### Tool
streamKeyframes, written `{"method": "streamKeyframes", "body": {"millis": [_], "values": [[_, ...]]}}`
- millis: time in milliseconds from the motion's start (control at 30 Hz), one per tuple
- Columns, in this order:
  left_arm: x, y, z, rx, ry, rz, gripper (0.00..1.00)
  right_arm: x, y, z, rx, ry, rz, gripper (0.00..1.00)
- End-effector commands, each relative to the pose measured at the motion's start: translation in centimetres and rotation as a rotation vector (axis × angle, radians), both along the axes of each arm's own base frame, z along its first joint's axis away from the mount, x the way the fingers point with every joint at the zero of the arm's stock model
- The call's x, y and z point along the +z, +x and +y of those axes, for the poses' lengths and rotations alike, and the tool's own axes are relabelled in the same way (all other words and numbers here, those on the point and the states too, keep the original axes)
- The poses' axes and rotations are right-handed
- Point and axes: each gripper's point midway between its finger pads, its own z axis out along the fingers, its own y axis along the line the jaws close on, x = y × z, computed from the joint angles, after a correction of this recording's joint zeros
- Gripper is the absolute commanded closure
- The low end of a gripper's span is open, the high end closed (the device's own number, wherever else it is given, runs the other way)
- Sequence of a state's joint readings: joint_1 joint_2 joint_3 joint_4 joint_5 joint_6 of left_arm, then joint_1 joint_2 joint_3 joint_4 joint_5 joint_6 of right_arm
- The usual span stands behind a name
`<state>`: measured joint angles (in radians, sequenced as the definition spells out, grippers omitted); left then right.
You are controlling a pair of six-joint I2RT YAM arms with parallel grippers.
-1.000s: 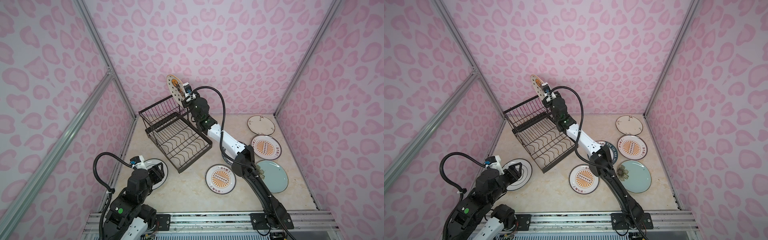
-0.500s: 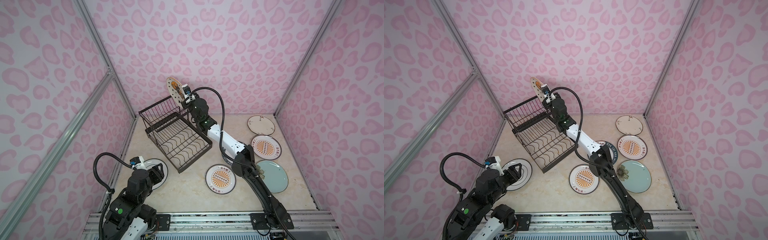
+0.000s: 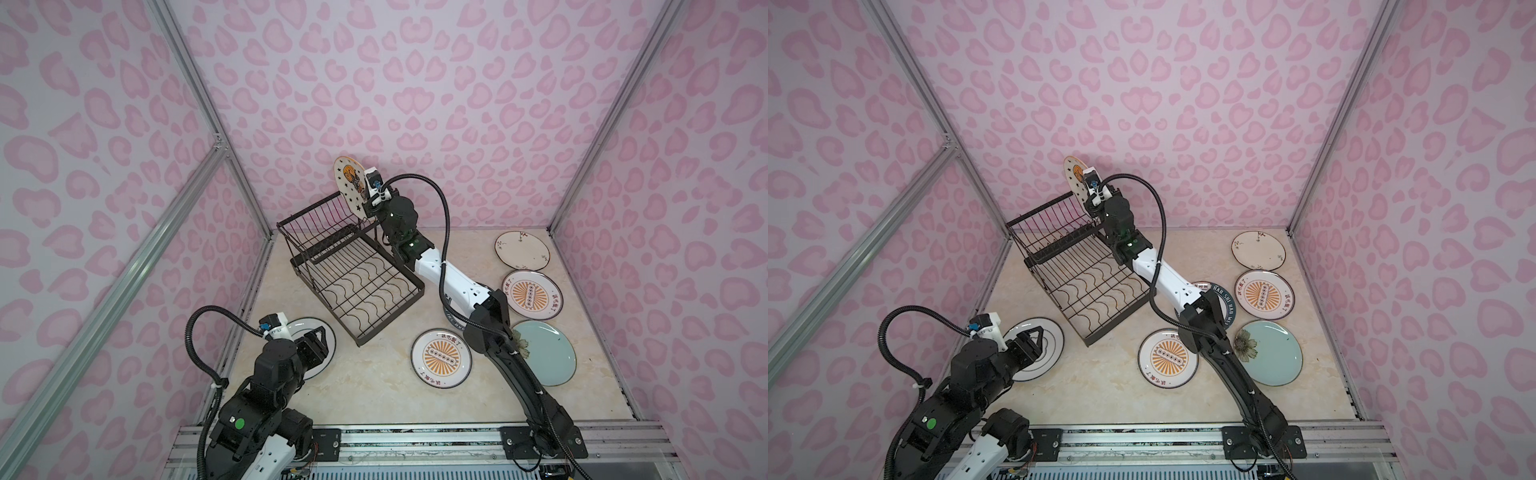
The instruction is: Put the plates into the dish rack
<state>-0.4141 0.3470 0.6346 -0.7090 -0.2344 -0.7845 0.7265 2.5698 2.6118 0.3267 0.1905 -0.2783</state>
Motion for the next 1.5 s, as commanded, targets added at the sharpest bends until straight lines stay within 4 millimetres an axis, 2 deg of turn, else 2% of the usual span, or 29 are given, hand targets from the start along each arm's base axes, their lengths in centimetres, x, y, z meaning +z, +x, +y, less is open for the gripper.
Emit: {"method": "streamKeyframes", "body": {"millis": [0, 467, 667, 900, 1000, 1133, 1233, 1333, 1467], "values": [[0.5, 0.0, 0.1, -0.004, 0.009, -0.011, 0.36, 0.7, -0.1, -0.2, 0.001, 0.04, -0.024, 0.7], [0.2, 0.3, -0.3, -0.013, 0.008, -0.004, 0.35, 1.8, -0.5, -1.5, -0.035, 0.06, -0.034, 0.46], [0.4, 0.3, -0.3, -0.017, 0.004, -0.01, 0.34, 4.6, -2.3, -2.9, -0.024, 0.117, -0.052, 0.39], [0.6, 0.3, -0.5, -0.025, 0.0, -0.008, 0.34, 8.2, -4.8, -5.6, -0.02, 0.198, -0.068, 0.31], [1.2, 0.5, -0.4, -0.02, 0.001, -0.028, 0.33, 8.6, -5.5, -6.7, -0.007, 0.194, -0.008, 0.29], [1.8, 1.1, -0.6, -0.022, 0.016, -0.035, 0.33, 8.0, -6.2, -9.2, -0.012, 0.193, 0.102, 0.3], [2.5, 1.9, -1.2, -0.045, 0.029, -0.041, 0.32, 6.5, -7.4, -11.0, 0.003, 0.179, 0.186, 0.28], [3.5, 2.9, -2.1, -0.085, 0.041, -0.059, 0.3, 5.8, -9.3, -13.1, 0.002, 0.159, 0.237, 0.25], [4.8, 4.4, -3.2, -0.114, 0.051, -0.077, 0.3, 3.8, -11.9, -15.5, -0.032, 0.081, 0.335, 0.19]]}}
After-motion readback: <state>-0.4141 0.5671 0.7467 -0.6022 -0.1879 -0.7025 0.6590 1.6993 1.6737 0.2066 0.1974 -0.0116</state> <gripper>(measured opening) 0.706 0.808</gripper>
